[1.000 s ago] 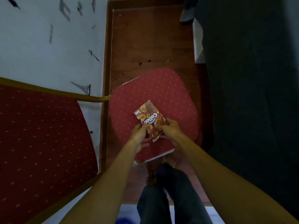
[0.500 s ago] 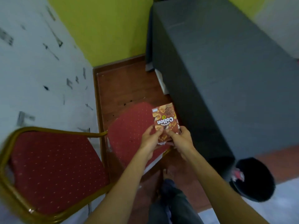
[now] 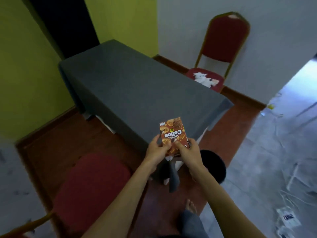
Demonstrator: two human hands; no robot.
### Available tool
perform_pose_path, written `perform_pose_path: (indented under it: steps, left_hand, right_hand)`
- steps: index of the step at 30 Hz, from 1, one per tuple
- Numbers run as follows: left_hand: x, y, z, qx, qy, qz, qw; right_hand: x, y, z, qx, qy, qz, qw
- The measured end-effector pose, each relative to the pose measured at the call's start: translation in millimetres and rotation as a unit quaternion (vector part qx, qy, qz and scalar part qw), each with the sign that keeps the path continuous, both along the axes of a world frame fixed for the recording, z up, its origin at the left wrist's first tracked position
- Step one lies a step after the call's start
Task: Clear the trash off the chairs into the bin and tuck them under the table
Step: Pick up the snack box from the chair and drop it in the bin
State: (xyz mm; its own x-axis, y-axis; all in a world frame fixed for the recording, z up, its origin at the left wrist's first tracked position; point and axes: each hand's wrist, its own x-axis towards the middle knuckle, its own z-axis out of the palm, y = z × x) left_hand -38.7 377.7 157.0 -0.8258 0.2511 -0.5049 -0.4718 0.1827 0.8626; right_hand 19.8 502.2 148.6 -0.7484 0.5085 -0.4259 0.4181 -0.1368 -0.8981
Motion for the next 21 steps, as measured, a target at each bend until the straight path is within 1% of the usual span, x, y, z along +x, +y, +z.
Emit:
perform_pose_path:
  steps: [2,4,9,11,13,17,21]
  left_hand:
    - [1,36,-3,0.008,-0.007,-0.034,0.999]
    - [3,71,-8,0.014,0.006,-0.066,0.998]
    - [7,149,-28,-0.052,0.084,-0.141,0.985]
    - [8,174,-40,-0.072,0.072,-0.169,0.980]
    - [8,194,-57,-0.116,0.059,-0.203,0.970]
    - [14,226,-98,-0.183,0.022,-0.283,0.941]
    - [16,252,-151,-0.207,-0.019,-0.369,0.906]
  right_hand:
    - [8,31,-4,-0.003,-0.009,-0.030,1.000]
    - [15,61,-11,-0.009,-0.021,-0.054,0.998]
    - [30,135,-42,-0.004,-0.062,-0.107,0.992]
    - [36,159,-58,-0.012,-0.091,-0.123,0.988]
    - [40,179,-75,-0.009,-0.130,-0.129,0.983]
    - [44,204,-110,0.007,-0.204,-0.117,0.972]
    - [43,222,-161,0.014,-0.278,-0.095,0.956]
